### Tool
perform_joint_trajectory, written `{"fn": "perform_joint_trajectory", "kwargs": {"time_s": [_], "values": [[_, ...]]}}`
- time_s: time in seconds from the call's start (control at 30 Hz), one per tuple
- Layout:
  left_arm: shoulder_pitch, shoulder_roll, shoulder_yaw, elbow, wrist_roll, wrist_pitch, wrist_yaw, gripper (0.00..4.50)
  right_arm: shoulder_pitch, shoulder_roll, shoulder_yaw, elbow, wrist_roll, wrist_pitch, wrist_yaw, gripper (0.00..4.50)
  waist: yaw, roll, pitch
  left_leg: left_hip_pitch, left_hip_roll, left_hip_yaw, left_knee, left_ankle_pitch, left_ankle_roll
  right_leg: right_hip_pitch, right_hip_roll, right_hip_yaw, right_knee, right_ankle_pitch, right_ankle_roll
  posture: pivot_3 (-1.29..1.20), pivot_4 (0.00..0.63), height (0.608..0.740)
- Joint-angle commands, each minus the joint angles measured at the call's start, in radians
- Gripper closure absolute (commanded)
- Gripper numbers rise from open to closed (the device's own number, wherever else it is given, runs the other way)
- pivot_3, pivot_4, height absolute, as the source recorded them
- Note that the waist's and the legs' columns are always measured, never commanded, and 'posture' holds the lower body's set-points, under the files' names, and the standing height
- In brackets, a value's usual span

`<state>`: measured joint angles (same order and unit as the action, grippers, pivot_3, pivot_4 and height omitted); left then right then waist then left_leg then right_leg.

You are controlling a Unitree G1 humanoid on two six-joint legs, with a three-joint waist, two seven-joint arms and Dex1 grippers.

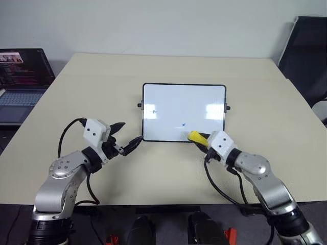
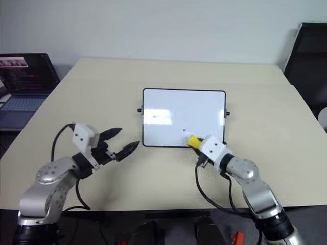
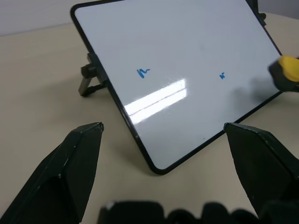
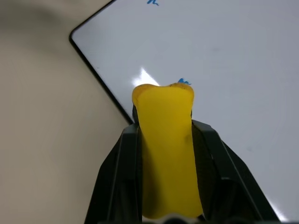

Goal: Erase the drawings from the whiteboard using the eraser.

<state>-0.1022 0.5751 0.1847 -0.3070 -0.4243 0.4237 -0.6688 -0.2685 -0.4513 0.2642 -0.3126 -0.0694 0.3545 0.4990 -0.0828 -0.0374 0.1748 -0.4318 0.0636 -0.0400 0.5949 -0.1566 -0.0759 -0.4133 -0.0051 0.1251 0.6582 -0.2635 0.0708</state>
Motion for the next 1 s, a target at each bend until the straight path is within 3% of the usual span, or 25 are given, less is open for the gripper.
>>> {"fn": "perform_joint_trajectory", "kwargs": {"time_s": [0.03, 0.47, 0.63, 0.83, 1.0], "values": [[-0.035, 0.007, -0.005, -0.021, 0.003, -0.02, -0.004, 0.0, -0.064, 0.005, 0.012, 0.031, -0.05, -0.036, -0.012, 3.4, 0.0, 0.0, 0.0, 0.0, 0.0, 0.0, 0.0, 0.0, 0.0, 0.0, 0.0, 0.0, 0.0, 0.0, 0.0, 0.0, 0.15, 0.74], [-0.055, 0.02, -0.031, 0.074, 0.031, -0.099, -0.083, 0.0, -0.25, 0.101, 0.088, 0.263, -0.177, -0.051, -0.041, 3.4, 0.0, 0.0, 0.0, 0.0, 0.0, 0.0, -0.001, 0.0, 0.0, 0.0, 0.001, 0.0, 0.001, 0.0, 0.0, 0.0, 0.15, 0.74], [-0.062, 0.017, -0.036, 0.071, 0.032, -0.101, -0.086, 0.0, -0.235, 0.067, 0.153, 0.273, -0.211, 0.03, 0.061, 3.4, 0.0, 0.0, 0.0, 0.0, 0.0, 0.0, -0.001, 0.0, 0.0, 0.0, 0.001, 0.0, 0.001, 0.0, 0.001, 0.0, 0.15, 0.74], [-0.089, 0.017, -0.044, 0.046, 0.025, -0.065, -0.069, 0.0, -0.287, 0.073, 0.065, 0.323, -0.285, 0.023, -0.111, 3.4, 0.003, -0.001, 0.0, 0.001, 0.0, 0.0, 0.002, 0.0, 0.0, 0.002, 0.001, 0.0, 0.004, 0.0, 0.0, 0.0, 0.15, 0.74], [-0.105, 0.015, -0.048, 0.044, 0.023, -0.049, -0.064, 0.0, -0.257, 0.039, 0.096, 0.314, -0.277, 0.039, -0.04, 3.4, 0.002, -0.001, -0.001, 0.002, 0.0, 0.0, 0.008, 0.0, 0.0, 0.004, 0.0, 0.0, 0.004, 0.001, 0.0, 0.0, 0.15, 0.74]]}}
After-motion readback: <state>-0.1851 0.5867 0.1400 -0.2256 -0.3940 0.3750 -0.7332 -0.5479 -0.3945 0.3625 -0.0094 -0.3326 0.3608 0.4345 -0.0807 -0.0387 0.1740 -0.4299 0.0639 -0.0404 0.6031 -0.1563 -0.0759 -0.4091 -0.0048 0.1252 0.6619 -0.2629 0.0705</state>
